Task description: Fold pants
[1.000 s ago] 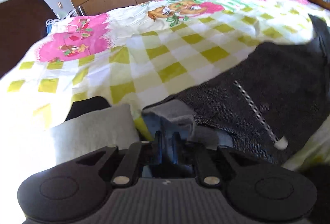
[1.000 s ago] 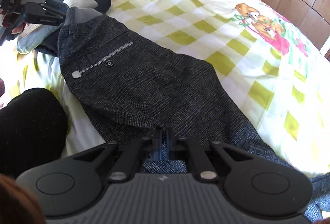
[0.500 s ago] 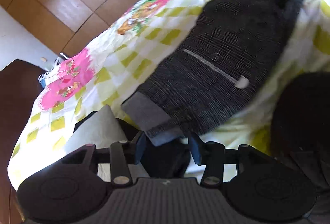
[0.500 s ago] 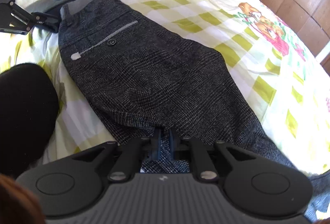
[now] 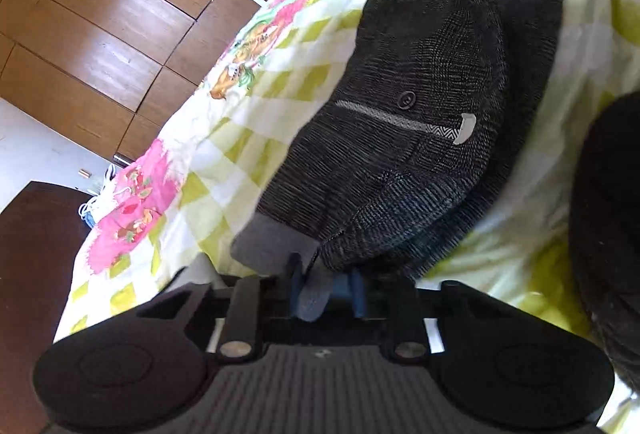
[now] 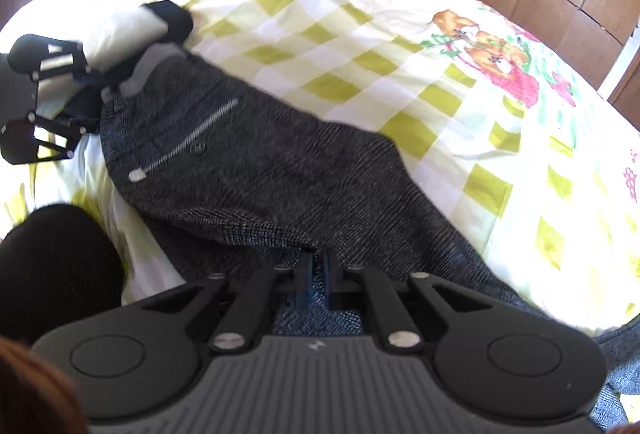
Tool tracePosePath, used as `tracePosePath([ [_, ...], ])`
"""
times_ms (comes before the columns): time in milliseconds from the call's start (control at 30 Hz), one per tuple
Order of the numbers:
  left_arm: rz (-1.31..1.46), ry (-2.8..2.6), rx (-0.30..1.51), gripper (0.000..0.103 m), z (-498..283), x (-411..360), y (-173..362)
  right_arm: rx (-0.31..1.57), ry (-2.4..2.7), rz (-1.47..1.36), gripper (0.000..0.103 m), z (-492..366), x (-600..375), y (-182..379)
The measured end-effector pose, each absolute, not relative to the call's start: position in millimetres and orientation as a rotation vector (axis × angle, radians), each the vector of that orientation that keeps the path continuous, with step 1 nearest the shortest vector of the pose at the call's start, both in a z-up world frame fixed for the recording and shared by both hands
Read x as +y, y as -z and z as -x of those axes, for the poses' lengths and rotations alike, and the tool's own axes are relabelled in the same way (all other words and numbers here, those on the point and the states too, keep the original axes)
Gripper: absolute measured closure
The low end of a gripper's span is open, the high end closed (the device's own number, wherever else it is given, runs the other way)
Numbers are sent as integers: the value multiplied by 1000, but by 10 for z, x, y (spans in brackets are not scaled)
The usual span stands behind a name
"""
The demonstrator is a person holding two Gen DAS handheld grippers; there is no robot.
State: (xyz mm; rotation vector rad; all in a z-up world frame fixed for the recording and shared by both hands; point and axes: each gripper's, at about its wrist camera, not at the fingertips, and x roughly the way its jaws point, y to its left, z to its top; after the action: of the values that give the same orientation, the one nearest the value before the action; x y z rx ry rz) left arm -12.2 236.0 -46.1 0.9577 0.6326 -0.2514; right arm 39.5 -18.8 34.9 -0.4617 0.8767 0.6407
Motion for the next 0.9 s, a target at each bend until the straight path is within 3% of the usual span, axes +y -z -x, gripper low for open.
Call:
tracePosePath([
  [267,-866,165,502,76,-14,2444,147,698,-566,447,99,-335,-276,-818],
  [367,-908,205,649,75,9,2414,645,806,-576,447,99,-180,-291,-401],
  [467,-956,178,658,76,99,2333,848,922,-608,473,98,-111,-194,199],
  [600,-788,167,708,69,58,2358,501,915,-589,422,92,-117,-183,230],
  [900,-634,198,753,69,185,2046,10,881,-501,269,83,58,-1060,-299],
])
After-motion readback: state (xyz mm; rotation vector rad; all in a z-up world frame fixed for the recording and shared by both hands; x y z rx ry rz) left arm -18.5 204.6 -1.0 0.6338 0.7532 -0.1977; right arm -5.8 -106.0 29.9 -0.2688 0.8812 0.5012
